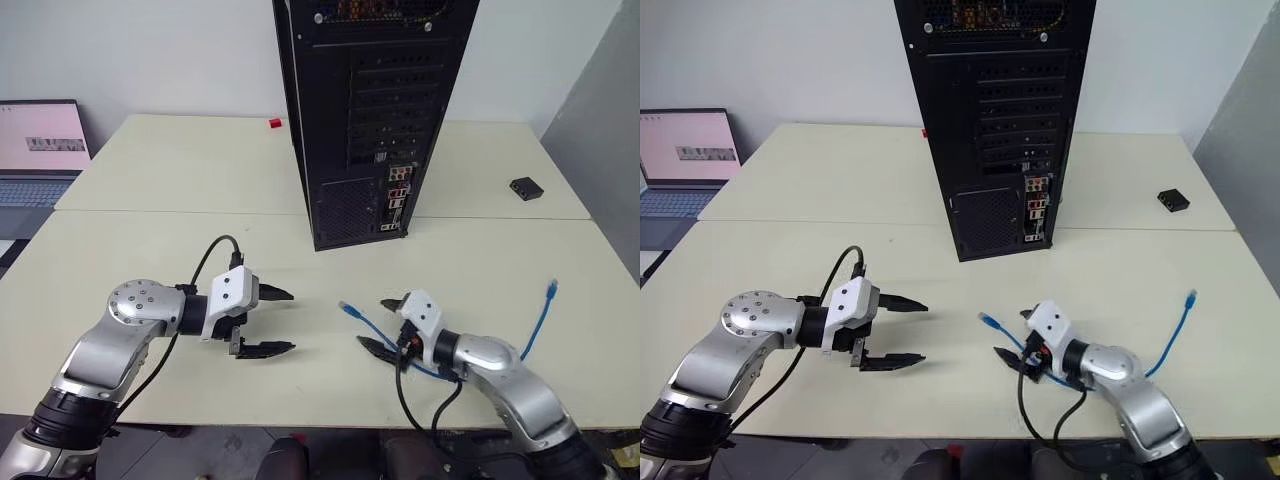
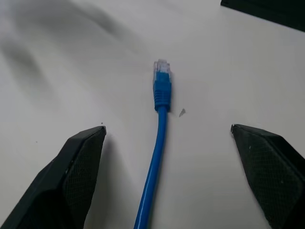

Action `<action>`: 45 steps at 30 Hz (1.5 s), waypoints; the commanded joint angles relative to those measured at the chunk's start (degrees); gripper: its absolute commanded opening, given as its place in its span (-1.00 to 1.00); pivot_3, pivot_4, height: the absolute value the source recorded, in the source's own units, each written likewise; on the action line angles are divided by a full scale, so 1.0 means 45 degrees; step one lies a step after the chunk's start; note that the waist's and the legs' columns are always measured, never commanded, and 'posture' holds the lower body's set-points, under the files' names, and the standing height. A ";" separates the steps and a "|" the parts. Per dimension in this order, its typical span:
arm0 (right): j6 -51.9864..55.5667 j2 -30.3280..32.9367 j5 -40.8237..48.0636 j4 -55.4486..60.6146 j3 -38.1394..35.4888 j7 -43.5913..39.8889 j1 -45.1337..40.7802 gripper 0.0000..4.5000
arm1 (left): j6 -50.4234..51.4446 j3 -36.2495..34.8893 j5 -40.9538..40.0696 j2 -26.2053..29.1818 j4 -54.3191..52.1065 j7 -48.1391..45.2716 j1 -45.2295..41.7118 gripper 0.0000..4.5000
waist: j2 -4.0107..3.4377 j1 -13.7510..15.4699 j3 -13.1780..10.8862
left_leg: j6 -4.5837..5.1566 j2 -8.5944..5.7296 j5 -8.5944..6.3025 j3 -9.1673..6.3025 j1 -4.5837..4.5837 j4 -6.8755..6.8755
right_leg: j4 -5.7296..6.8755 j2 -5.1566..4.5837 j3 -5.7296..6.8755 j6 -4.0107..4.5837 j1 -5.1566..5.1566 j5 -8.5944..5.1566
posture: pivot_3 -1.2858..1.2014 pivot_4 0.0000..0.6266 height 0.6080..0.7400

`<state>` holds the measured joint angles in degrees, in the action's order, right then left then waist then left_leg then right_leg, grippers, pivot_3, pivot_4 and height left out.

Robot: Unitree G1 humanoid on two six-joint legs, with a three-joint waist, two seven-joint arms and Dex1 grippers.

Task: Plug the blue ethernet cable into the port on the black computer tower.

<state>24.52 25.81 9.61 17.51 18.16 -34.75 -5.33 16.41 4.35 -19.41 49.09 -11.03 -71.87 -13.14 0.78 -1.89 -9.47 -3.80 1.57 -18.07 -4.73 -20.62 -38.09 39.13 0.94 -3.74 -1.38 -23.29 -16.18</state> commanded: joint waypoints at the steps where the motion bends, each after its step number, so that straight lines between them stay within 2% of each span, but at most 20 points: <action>1: -0.0077 -0.0309 -0.0429 -0.0143 0.0300 0.0146 -0.0221 0.82 | -0.0321 -0.0219 -0.0024 0.0124 -0.0219 -0.0052 0.0028 1.00 | 0.0000 -0.0001 0.0000 | 0.0000 0.0002 0.0000 -0.0002 0.0000 0.0000 | 0.0002 0.0001 0.0001 0.0000 0.0000 0.0000 | 0.03 -0.52 1.00; 5: 0.0326 -0.0855 -0.0688 -0.0360 0.0484 0.0430 -0.0515 0.48 | -0.0443 -0.0185 -0.0004 0.0081 -0.0175 -0.0055 0.0083 1.00 | 0.0000 -0.0053 0.0000 | 0.0000 0.0007 0.0000 0.0000 0.0010 0.0002 | 0.0012 0.0006 -0.0001 0.0001 0.0000 -0.0001 | 0.03 -0.52 1.00; 10: 0.0775 -0.1342 -0.1216 -0.0905 0.0703 0.0790 -0.0935 -0.07 | -0.0562 -0.0146 0.0016 0.0027 -0.0093 -0.0054 0.0085 1.00 | 0.0001 -0.0101 0.0002 | 0.0000 0.0009 0.0000 0.0000 0.0015 0.0003 | 0.0018 0.0007 -0.0001 0.0001 0.0000 -0.0001 | 0.03 -0.52 1.00; 16: 0.0821 -0.1230 -0.1412 -0.0819 0.0635 0.0823 -0.1034 -0.74 | -0.0762 -0.0172 0.0077 -0.0051 0.0151 0.0042 0.0132 1.00 | 0.0002 -0.0105 0.0003 | 0.0000 0.0006 0.0000 0.0000 0.0020 0.0002 | 0.0024 0.0006 -0.0002 0.0001 0.0002 -0.0001 | 0.03 -0.52 1.00; 19: 0.0558 -0.0865 -0.1575 -0.0530 0.0691 0.0609 -0.1095 -0.95 | -0.0864 -0.0146 0.0127 -0.0183 0.0369 0.0133 0.0059 1.00 | 0.0001 -0.0102 0.0002 | 0.0000 0.0005 0.0000 -0.0001 0.0020 0.0002 | 0.0024 0.0005 -0.0001 0.0001 0.0003 -0.0001 | 0.03 -0.52 1.00; 23: -0.0436 0.0090 -0.2231 0.0157 0.0897 0.0114 -0.1244 -0.96 | -0.1102 -0.0059 0.0231 -0.0471 0.0780 0.0245 -0.0247 1.00 | 0.0001 -0.0019 0.0002 | 0.0000 -0.0003 0.0000 -0.0002 0.0013 -0.0003 | 0.0019 0.0001 0.0001 0.0001 0.0004 -0.0001 | 0.03 -0.52 1.00; 28: -0.2896 0.2143 -0.4158 0.0745 0.1390 -0.0704 -0.1786 -0.96 | -0.1805 0.0184 0.0540 -0.0972 0.1350 0.0264 -0.0870 1.00 | -0.0002 0.0013 -0.0001 | 0.0000 -0.0013 0.0000 0.0000 0.0004 -0.0006 | 0.0008 -0.0004 0.0003 0.0000 0.0003 0.0000 | 0.03 -0.52 1.00; 32: -0.3954 0.3012 -0.4618 0.1043 0.1281 -0.1266 -0.1950 -0.96 | -0.3478 0.0516 0.1241 -0.1645 0.2066 0.0438 -0.1538 1.00 | 0.0003 0.0005 0.0002 | 0.0000 -0.0005 0.0000 -0.0005 0.0004 -0.0001 | 0.0006 0.0000 0.0009 0.0000 0.0003 0.0000 | 0.03 -0.52 1.00; 41: -0.2866 0.2207 -0.3598 0.1940 0.0554 -0.1632 -0.1807 -0.96 | -0.5694 0.1360 0.1804 -0.3272 0.3373 0.0405 -0.2591 1.00 | 0.0014 0.0006 0.0007 | 0.0000 -0.0007 0.0000 -0.0009 0.0000 -0.0011 | 0.0016 -0.0003 0.0009 0.0002 0.0004 0.0003 | 0.03 -0.52 1.00; 45: -0.2326 0.1995 -0.3378 0.2206 0.0384 -0.1737 -0.1774 -0.96 | -0.6106 0.1729 0.1937 -0.3593 0.3769 0.0093 -0.2787 1.00 | 0.0014 0.0012 0.0007 | -0.0001 -0.0012 0.0000 -0.0011 -0.0006 -0.0017 | 0.0017 -0.0005 0.0010 0.0002 0.0004 0.0003 | 0.03 -0.52 1.00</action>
<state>13.30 35.04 -6.66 24.70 21.65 -42.37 -13.10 -9.55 11.58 -10.84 33.08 5.83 -70.77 -24.53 0.85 -1.84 -9.44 -3.81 1.52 -18.07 -4.78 -20.64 -38.17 39.21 0.92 -3.69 -1.37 -23.28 -16.16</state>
